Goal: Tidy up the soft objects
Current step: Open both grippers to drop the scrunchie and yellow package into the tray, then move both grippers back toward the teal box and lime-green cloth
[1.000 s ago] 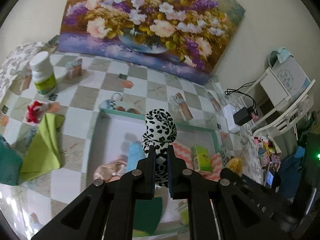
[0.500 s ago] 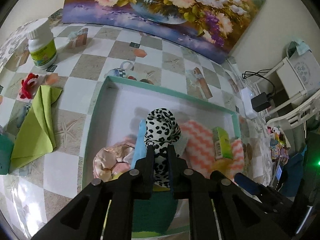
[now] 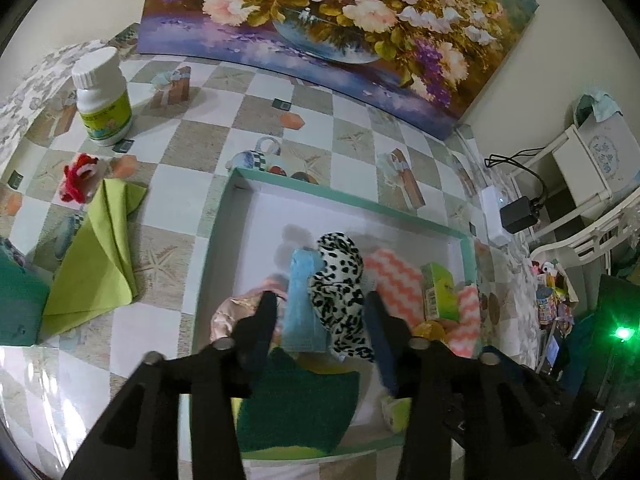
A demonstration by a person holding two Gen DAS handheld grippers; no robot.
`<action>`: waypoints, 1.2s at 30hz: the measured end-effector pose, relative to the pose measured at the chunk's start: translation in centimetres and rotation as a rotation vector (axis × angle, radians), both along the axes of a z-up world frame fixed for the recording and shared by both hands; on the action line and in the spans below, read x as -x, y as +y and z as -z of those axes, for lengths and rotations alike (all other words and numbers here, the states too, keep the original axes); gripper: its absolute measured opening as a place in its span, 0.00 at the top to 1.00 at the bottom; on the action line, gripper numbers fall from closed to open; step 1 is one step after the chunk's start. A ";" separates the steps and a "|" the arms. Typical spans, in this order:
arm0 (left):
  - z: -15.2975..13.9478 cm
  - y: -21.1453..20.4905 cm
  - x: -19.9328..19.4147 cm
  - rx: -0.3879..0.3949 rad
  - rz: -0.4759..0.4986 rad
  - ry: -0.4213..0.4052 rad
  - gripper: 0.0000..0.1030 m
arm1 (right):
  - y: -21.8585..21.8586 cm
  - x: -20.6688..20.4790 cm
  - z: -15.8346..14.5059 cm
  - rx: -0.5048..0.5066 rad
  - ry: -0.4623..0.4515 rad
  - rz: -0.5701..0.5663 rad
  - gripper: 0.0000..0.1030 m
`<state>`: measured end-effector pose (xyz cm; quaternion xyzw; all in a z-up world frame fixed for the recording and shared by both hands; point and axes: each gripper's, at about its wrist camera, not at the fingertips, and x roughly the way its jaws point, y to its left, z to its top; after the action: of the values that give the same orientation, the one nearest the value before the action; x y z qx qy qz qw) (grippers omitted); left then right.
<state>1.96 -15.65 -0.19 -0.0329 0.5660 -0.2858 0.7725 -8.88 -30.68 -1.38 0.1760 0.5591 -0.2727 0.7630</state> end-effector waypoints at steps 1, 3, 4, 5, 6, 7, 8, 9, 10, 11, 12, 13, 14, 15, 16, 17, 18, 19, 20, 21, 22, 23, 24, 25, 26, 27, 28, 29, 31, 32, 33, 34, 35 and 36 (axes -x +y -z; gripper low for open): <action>0.0 0.1 -0.1 -0.003 -0.005 -0.003 0.42 | 0.0 0.0 0.0 0.003 0.001 0.001 0.25; 0.0 0.5 -0.3 -0.009 -0.026 -0.008 0.26 | 0.1 0.0 -0.2 0.014 0.002 0.002 0.17; -0.1 0.8 -0.4 -0.011 -0.040 -0.015 0.18 | 0.1 0.1 -0.3 0.019 0.002 0.002 0.14; -0.1 1.1 -0.6 -0.016 -0.057 -0.026 0.14 | 0.1 0.1 -0.4 0.026 0.003 0.002 0.09; -0.1 1.4 -0.7 -0.029 -0.072 -0.038 0.13 | 0.1 0.1 -0.5 0.035 0.002 0.001 0.02; -0.2 1.6 -0.9 -0.042 -0.081 -0.046 0.13 | 0.1 0.1 -0.6 0.046 0.001 0.004 0.00; -0.2 1.8 -1.0 -0.057 -0.088 -0.052 0.13 | 0.1 0.2 -0.7 0.051 0.000 0.007 0.00; -0.1 2.0 -1.1 -0.068 -0.094 -0.052 0.12 | 0.0 0.2 -0.8 0.054 -0.002 0.010 0.00; 0.0 2.2 -1.3 -0.074 -0.098 -0.049 0.10 | 0.0 0.2 -0.8 0.054 -0.003 0.011 0.00; 0.1 2.4 -1.4 -0.079 -0.104 -0.043 0.07 | -0.1 0.3 -0.9 0.053 -0.003 0.015 0.00; 0.3 2.6 -1.6 -0.081 -0.112 -0.037 0.06 | -0.1 0.3 -0.9 0.051 -0.003 0.017 0.00; 0.4 2.8 -1.7 -0.080 -0.120 -0.030 0.05 | -0.1 0.3 -0.9 0.049 -0.003 0.016 0.00; 0.4 3.1 -1.8 -0.079 -0.128 -0.023 0.05 | -0.1 0.3 -0.9 0.047 -0.004 0.014 0.00; 0.5 3.4 -1.9 -0.077 -0.139 -0.016 0.05 | -0.1 0.3 -0.9 0.047 -0.004 0.012 0.00; 0.5 3.5 -1.9 -0.077 -0.146 -0.015 0.05 | 0.0 0.3 -0.9 0.049 -0.004 0.010 0.00; 0.4 3.8 -2.1 -0.079 -0.156 -0.017 0.05 | 0.1 0.2 -1.0 0.051 -0.005 0.007 0.00; 0.4 4.1 -2.3 -0.081 -0.167 -0.021 0.05 | 0.1 0.2 -1.1 0.052 -0.005 0.007 0.00; 0.3 4.4 -2.4 -0.082 -0.177 -0.026 0.05 | 0.1 0.3 -1.1 0.052 -0.006 0.007 0.00; 0.2 4.7 -2.6 -0.081 -0.185 -0.029 0.05 | 0.1 0.3 -1.1 0.053 -0.007 0.008 0.00; 0.0 5.0 -2.8 -0.079 -0.194 -0.032 0.05 | 0.1 0.3 -1.2 0.053 -0.007 0.010 0.00; -0.1 5.3 -2.9 -0.079 -0.200 -0.034 0.05 | 0.1 0.3 -1.2 0.053 -0.006 0.012 0.00; -0.3 5.7 -3.2 -0.080 -0.211 -0.039 0.05 | 0.1 0.3 -1.3 0.052 -0.006 0.015 0.00; -0.5 6.0 -3.4 -0.082 -0.221 -0.045 0.05 | 0.1 0.3 -1.3 0.051 -0.008 0.017 0.00; -0.9 6.6 -3.6 -0.087 -0.238 -0.058 0.05 | 0.1 0.4 -1.5 0.048 -0.012 0.021 0.00; -1.3 7.1 -3.8 -0.096 -0.251 -0.077 0.05 | 0.2 0.4 -1.7 0.047 -0.017 0.022 0.00; -1.5 7.4 -4.0 -0.104 -0.259 -0.092 0.05 | 0.4 0.3 -1.9 0.047 -0.027 0.020 0.00; -2.0 7.8 -4.1 -0.120 -0.274 -0.118 0.05 | 0.6 0.2 -2.1 0.046 -0.035 0.016 0.00; -2.5 8.4 -4.3 -0.140 -0.291 -0.147 0.05 | 1.1 0.0 -2.5 0.039 -0.054 0.004 0.00; -3.3 9.5 -4.6 -0.166 -0.315 -0.188 0.05 | 2.0 -0.5 -3.0 0.021 -0.087 -0.024 0.00; -3.6 10.0 -4.7 -0.172 -0.323 -0.194 0.05 | 2.7 -0.8 -3.3 0.011 -0.104 -0.042 0.00; -3.7 10.4 -4.9 -0.176 -0.331 -0.197 0.05 | 3.3 -1.0 -3.5 0.006 -0.115 -0.056 0.00; -3.8 11.2 -5.2 -0.183 -0.347 -0.196 0.05 | 4.2 -1.4 -3.8 0.006 -0.127 -0.078 0.00; -3.9 11.8 -5.5 -0.188 -0.356 -0.191 0.05 | 4.8 -1.7 -3.9 0.009 -0.132 -0.094 0.00; -3.8 12.5 -5.8 -0.194 -0.363 -0.176 0.05 | 5.6 -2.1 -4.1 0.014 -0.136 -0.121 0.00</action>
<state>7.73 -3.20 3.63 -0.0344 0.5060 -0.0881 0.8574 -6.75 -25.04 2.74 0.1547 0.5135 -0.2176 0.8155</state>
